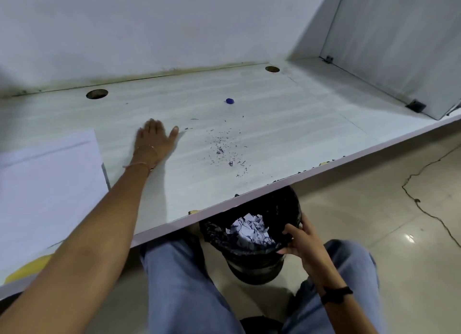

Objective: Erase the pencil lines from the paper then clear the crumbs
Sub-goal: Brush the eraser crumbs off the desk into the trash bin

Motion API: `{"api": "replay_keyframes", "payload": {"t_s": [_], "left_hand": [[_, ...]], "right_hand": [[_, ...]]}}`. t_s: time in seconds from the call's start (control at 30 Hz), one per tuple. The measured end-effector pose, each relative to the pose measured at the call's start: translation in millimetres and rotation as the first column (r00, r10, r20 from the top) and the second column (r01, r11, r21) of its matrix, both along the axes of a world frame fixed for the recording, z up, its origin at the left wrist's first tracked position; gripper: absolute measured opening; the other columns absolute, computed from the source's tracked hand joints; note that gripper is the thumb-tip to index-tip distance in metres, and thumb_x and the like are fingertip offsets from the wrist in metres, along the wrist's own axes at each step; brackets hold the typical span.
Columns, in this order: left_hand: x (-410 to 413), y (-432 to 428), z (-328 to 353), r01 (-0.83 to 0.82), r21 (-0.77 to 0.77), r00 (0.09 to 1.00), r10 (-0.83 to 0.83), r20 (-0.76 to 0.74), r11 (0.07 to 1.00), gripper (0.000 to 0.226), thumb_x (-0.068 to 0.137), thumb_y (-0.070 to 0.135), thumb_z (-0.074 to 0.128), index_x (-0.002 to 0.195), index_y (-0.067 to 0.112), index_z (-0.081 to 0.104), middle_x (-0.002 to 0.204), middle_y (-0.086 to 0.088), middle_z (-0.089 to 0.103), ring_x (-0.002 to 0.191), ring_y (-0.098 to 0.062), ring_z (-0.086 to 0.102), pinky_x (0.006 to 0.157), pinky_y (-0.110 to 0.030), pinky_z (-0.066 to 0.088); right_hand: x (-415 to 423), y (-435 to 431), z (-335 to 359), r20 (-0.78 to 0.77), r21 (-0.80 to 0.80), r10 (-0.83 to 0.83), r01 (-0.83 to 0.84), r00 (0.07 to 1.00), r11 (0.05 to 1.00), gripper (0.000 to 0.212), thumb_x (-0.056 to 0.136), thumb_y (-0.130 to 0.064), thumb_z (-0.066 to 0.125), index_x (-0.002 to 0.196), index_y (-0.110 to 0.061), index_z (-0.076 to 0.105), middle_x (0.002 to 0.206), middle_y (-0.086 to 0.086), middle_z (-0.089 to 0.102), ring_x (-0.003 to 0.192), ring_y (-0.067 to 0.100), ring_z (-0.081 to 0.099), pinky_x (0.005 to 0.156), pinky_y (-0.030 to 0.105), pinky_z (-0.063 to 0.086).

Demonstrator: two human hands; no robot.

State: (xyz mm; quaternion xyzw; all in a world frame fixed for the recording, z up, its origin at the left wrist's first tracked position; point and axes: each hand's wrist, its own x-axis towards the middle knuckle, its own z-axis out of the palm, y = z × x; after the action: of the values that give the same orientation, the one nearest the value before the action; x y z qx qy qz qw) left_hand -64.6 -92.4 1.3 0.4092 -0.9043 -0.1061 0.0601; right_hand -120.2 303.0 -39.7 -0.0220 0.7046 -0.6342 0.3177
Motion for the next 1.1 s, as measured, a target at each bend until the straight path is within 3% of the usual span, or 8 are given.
{"api": "replay_keyframes", "payload": {"t_s": [0.1, 0.23, 0.33, 0.47, 0.57, 0.77, 0.9, 1.1], "left_hand": [[-32, 47, 2, 0.318, -0.024, 0.947, -0.319, -0.039, 0.948, 0.072, 0.101, 0.051, 0.03, 0.144, -0.006, 0.029, 0.152, -0.027, 0.031, 0.14, -0.037, 0.033, 0.115, -0.039, 0.026], [-36, 89, 3, 0.734, -0.083, 0.679, -0.731, 0.061, 0.674, 0.058, 0.105, 0.039, 0.023, 0.151, 0.004, 0.022, 0.161, -0.012, 0.018, 0.148, -0.023, 0.019, 0.12, -0.041, 0.018], [-32, 31, 5, 0.516, -0.361, 0.842, -0.538, 0.045, 0.777, 0.049, 0.103, 0.034, 0.03, 0.135, 0.0, 0.047, 0.147, -0.032, 0.034, 0.139, -0.043, 0.034, 0.096, -0.062, 0.041], [-31, -42, -4, 0.088, -0.034, 0.986, -0.082, 0.149, 0.996, 0.074, 0.101, 0.054, 0.01, 0.153, 0.002, 0.017, 0.16, -0.024, 0.01, 0.149, -0.034, 0.008, 0.118, -0.053, 0.012], [-59, -12, 2, 0.313, -0.057, 0.949, -0.312, 0.038, 0.948, 0.084, 0.099, 0.062, 0.012, 0.15, -0.003, 0.022, 0.158, -0.025, 0.02, 0.146, -0.034, 0.021, 0.119, -0.044, 0.019], [-91, 51, 7, 0.771, -0.258, 0.623, -0.773, 0.117, 0.582, 0.046, 0.106, 0.032, 0.036, 0.134, -0.005, 0.04, 0.141, -0.024, 0.039, 0.128, -0.034, 0.046, 0.097, -0.052, 0.044], [-96, -17, 11, 0.277, -0.058, 0.958, -0.28, -0.054, 0.959, 0.072, 0.104, 0.048, 0.025, 0.151, -0.004, 0.013, 0.16, -0.021, 0.011, 0.148, -0.031, 0.015, 0.117, -0.048, 0.014], [-121, -54, 2, 0.196, 0.025, 0.98, -0.196, 0.025, 0.98, 0.083, 0.099, 0.061, 0.02, 0.153, -0.002, 0.01, 0.162, -0.019, 0.01, 0.149, -0.03, 0.013, 0.121, -0.042, 0.01]], "right_hand": [[-1, -1, -2, -0.004, 0.026, -0.012, 0.012, 1.0, 1.0, 0.044, 0.093, 0.007, 0.046, 0.127, -0.021, 0.051, 0.079, 0.005, 0.054, 0.048, 0.012, 0.057, 0.043, 0.029, 0.055], [0, -1, -2, -0.009, 0.039, -0.026, 0.027, 1.0, 0.999, 0.044, 0.092, 0.007, 0.046, 0.125, -0.02, 0.053, 0.078, 0.002, 0.057, 0.055, 0.013, 0.058, 0.041, 0.027, 0.052], [-3, 0, -2, -0.011, 0.047, -0.039, 0.039, 0.999, 0.998, 0.044, 0.089, 0.008, 0.046, 0.123, -0.019, 0.055, 0.081, 0.003, 0.059, 0.065, 0.018, 0.059, 0.041, 0.028, 0.053], [-3, 1, -2, -0.017, 0.037, -0.037, 0.037, 0.999, 0.999, 0.042, 0.089, 0.009, 0.047, 0.117, -0.021, 0.057, 0.083, 0.003, 0.06, 0.065, 0.016, 0.061, 0.043, 0.031, 0.055], [-4, 2, -2, -0.028, 0.044, -0.039, 0.04, 0.999, 0.998, 0.045, 0.088, 0.009, 0.047, 0.116, -0.025, 0.057, 0.088, 0.003, 0.064, 0.066, 0.017, 0.063, 0.044, 0.033, 0.055], [-8, 7, -3, -0.044, 0.056, -0.035, 0.037, 0.998, 0.998, 0.042, 0.09, 0.008, 0.049, 0.11, -0.027, 0.059, 0.093, 0.008, 0.066, 0.077, 0.025, 0.062, 0.044, 0.033, 0.055], [-12, 11, -4, -0.04, 0.078, -0.046, 0.049, 0.998, 0.996, 0.045, 0.09, 0.007, 0.048, 0.115, -0.028, 0.059, 0.092, 0.011, 0.065, 0.072, 0.025, 0.062, 0.043, 0.029, 0.051], [-18, 12, -7, -0.063, 0.117, -0.024, 0.031, 0.998, 0.993, 0.048, 0.091, 0.005, 0.049, 0.125, -0.026, 0.056, 0.098, 0.009, 0.065, 0.077, 0.026, 0.062, 0.044, 0.03, 0.051]]}}
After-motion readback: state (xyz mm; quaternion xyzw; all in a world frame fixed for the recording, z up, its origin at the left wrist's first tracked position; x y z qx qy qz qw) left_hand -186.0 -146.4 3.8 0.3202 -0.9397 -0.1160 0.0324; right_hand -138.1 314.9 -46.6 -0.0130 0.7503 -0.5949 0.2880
